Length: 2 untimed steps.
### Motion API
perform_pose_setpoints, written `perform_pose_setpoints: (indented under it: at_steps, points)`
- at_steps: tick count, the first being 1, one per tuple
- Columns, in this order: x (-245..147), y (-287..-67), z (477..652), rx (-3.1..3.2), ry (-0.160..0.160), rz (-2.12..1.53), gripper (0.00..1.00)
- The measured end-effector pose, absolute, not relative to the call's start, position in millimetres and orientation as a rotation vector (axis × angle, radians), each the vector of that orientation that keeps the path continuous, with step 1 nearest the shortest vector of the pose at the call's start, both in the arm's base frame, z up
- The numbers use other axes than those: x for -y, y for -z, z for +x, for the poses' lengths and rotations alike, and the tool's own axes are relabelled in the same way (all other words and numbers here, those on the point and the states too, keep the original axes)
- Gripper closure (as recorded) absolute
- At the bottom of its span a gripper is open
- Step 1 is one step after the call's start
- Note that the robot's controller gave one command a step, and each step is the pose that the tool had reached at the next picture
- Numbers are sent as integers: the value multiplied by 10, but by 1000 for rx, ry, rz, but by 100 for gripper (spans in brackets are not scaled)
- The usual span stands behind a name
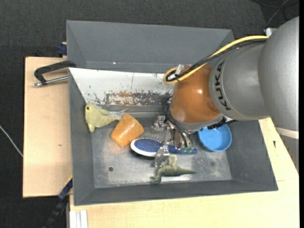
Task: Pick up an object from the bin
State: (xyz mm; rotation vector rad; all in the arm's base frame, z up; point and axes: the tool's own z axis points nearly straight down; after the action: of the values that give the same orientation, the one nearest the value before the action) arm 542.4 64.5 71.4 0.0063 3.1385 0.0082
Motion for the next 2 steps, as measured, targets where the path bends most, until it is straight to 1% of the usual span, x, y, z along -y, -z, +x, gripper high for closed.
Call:
perform_pose_setpoints:
  at_steps: [1, 2]
  points:
    - [-871, -1026, 5383, -3133, -6, 66, 0]
    - [-694, -1124, 5465, -3129, -3, 224, 0]
